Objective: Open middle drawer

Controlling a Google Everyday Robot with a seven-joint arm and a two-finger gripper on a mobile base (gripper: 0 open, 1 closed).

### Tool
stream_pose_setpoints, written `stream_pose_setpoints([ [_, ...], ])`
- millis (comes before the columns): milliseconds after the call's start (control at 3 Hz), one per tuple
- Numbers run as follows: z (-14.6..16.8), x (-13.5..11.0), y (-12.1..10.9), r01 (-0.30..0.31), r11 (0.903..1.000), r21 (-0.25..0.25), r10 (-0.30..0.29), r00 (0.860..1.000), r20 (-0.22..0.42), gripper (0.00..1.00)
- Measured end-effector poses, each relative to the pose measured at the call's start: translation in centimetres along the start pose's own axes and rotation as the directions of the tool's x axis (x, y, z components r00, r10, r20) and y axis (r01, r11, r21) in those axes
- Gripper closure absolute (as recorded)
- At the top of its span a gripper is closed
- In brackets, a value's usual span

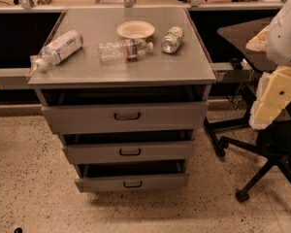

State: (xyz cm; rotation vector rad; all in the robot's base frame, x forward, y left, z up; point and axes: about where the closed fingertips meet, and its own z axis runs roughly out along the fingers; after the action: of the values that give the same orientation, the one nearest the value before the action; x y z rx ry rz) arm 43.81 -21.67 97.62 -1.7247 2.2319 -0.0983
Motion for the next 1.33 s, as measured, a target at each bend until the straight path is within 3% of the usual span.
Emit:
stream_pose_setpoints([
  [333, 0.0, 0.0, 0.0, 0.000, 1.0000, 0.000, 0.000, 1.000, 0.000, 0.00],
  [667, 4.9, 1.5, -0.1, 0.001, 1.0000, -0.008, -0.002, 0.998, -0.066, 0.00],
  [1000, 12.2, 5.8, 1.5, -0.046, 0.9986, -0.025, 0.044, 0.995, -0.093, 0.00],
  [1333, 19.4, 10.4, 4.2, -0.054, 0.9972, -0.051, 0.054, 0.998, -0.014, 0.00],
])
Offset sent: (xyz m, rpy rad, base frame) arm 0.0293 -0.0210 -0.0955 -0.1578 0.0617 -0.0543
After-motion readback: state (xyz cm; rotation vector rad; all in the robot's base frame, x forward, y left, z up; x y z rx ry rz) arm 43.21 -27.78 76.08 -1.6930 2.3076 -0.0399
